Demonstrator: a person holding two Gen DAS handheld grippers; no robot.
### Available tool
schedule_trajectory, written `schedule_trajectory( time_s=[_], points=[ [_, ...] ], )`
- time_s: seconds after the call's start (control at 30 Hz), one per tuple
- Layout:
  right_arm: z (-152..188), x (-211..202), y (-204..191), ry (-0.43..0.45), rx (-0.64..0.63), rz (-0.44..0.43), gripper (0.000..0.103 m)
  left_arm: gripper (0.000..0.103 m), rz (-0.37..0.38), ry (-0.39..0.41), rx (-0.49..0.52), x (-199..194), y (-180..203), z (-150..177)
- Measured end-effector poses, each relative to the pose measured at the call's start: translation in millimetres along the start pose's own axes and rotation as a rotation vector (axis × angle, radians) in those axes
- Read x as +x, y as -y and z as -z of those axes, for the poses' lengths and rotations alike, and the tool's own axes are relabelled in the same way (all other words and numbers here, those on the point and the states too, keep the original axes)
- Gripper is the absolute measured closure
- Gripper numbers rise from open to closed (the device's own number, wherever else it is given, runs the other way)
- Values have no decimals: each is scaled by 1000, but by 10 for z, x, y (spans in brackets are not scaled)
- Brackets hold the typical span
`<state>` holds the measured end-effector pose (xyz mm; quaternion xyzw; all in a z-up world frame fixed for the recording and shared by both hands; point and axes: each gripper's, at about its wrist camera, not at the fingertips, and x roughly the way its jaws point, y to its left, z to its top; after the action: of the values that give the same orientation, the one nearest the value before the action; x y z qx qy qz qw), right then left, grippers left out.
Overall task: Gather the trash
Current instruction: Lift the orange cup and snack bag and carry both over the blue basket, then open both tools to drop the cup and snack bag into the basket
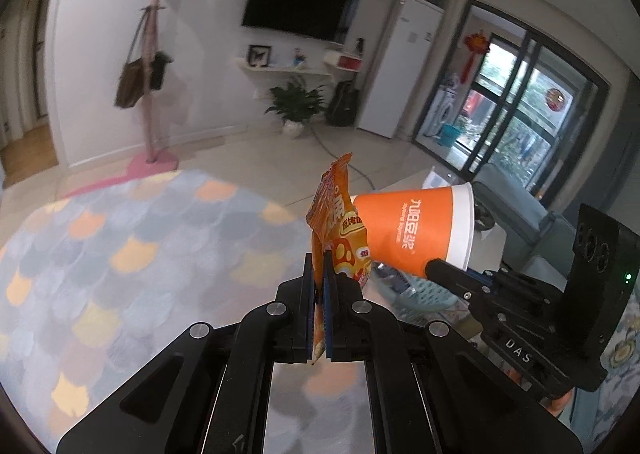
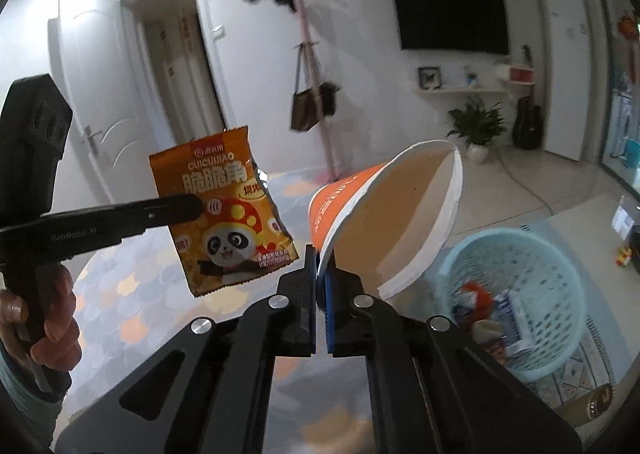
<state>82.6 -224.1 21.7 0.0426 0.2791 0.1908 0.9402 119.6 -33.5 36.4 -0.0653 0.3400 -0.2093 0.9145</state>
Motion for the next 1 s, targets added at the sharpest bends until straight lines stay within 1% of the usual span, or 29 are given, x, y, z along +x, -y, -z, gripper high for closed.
schedule_trajectory(
  time_s=[0.07, 0.2, 0.3, 0.37, 0.5, 0.6, 0.7, 0.77, 0.83, 0.87, 0.93, 0.97, 1.0],
  points=[
    [-27, -70, 143, 19, 20, 23, 101, 102, 20, 5, 23, 73, 146, -76],
    [-27, -174, 489, 38, 69, 104, 101, 102, 54, 16, 66, 274, 463, -214],
    [14, -220, 824, 42, 137, 169, 101, 102, 93, 17, 82, 495, 664, -303],
    [55, -218, 1009, 39, 174, 193, 101, 102, 102, 9, 97, 675, 794, -331],
    [147, -96, 1382, 3, 258, 242, 101, 102, 114, -35, 117, 1119, 1015, -327],
    [183, 35, 1550, -23, 285, 294, 101, 102, 128, -74, 125, 1439, 1137, -298],
    [236, 197, 1727, -64, 311, 337, 101, 102, 138, -122, 122, 1732, 1189, -273],
    [281, 295, 1836, -89, 327, 350, 101, 102, 138, -155, 111, 1948, 1222, -248],
    [339, 387, 1924, -115, 348, 365, 100, 101, 137, -175, 106, 2078, 1213, -229],
    [357, 419, 1967, -127, 357, 369, 100, 100, 136, -185, 102, 2148, 1217, -213],
    [388, 491, 2075, -158, 376, 371, 96, 84, 131, -196, 92, 2227, 1209, -195],
    [413, 517, 2130, -174, 388, 365, 87, 75, 122, -200, 86, 2254, 1186, -184],
    [429, 515, 2194, -182, 395, 363, 73, 71, 114, -199, 84, 2248, 1172, -177]
  ],
)
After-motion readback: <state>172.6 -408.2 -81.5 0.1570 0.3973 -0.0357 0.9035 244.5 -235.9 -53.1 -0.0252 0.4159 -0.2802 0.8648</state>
